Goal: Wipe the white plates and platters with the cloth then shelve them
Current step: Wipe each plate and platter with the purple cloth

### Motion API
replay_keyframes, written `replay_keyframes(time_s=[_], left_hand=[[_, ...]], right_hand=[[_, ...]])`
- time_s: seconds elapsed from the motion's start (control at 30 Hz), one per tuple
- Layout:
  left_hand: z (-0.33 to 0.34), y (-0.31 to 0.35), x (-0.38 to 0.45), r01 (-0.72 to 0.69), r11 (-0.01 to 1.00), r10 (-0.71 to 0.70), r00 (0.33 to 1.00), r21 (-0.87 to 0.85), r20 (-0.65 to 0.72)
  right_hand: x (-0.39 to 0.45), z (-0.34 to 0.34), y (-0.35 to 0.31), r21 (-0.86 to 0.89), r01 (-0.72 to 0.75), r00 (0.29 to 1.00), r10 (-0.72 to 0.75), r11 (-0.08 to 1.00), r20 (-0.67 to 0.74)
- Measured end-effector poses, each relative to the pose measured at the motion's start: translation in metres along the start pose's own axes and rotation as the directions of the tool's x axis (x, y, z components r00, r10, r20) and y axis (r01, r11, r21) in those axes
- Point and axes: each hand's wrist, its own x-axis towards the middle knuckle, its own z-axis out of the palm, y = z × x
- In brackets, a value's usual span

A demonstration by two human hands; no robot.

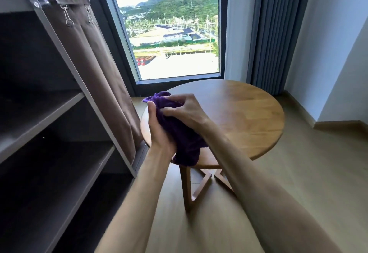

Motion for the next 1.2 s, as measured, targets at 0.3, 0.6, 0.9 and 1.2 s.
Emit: replay_keyframes(time_s=[0.3, 0.6, 0.9, 1.2], left_hand=[[-0.007, 0.011, -0.010, 0.065, 0.998, -0.064, 0.996, -0.012, 0.055], [0.010, 0.013, -0.025, 0.132, 0.991, -0.132, 0.980, 0.012, 0.148], [0.006, -0.001, -0.008, 0.136, 0.963, -0.121, 0.990, -0.231, 0.077], [-0.019, -0.001, -0.012, -0.037, 0.991, 0.039, 0.999, -0.132, 0.011]], right_hand=[[-0.008, -0.015, 0.005, -0.386, -0.154, 0.988, 0.143, 0.910, -0.056], [0.009, -0.025, 0.013, -0.320, -0.257, 0.872, 0.077, 0.912, -0.483], [0.000, -0.001, -0.020, -0.154, 0.123, 0.992, -0.124, 0.980, 0.003], [-0.016, 0.005, -0.011, -0.385, -0.158, 0.972, 0.213, 0.909, 0.104]])
